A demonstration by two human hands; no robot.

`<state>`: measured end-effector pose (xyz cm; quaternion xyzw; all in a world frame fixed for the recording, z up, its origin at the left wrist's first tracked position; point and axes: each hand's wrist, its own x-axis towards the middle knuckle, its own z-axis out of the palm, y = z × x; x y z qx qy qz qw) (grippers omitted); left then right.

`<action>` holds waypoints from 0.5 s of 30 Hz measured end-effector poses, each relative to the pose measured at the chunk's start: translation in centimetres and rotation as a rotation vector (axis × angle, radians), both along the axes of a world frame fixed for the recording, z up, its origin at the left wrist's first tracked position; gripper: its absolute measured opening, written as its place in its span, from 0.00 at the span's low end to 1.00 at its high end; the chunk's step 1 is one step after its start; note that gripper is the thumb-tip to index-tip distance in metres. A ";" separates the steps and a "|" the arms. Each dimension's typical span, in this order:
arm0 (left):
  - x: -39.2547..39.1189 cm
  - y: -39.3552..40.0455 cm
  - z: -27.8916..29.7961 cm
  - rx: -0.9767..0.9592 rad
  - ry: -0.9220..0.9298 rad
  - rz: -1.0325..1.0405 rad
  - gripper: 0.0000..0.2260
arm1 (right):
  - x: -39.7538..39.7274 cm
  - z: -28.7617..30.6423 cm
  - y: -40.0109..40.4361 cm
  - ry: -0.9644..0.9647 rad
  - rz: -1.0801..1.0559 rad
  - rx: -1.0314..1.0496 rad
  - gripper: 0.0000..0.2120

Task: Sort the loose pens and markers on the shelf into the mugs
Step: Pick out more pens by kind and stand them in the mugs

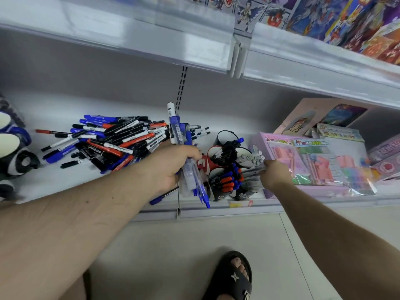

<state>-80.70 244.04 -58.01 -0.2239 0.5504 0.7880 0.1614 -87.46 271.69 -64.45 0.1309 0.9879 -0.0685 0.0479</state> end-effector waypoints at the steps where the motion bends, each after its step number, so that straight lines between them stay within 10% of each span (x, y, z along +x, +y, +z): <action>1: 0.0 -0.3 0.0 0.006 -0.011 0.003 0.09 | -0.4 -0.7 -0.2 -0.021 -0.005 0.018 0.13; 15: -0.7 -3.4 0.5 0.145 0.006 -0.054 0.11 | -2.3 -2.5 -1.5 -0.168 0.081 0.159 0.17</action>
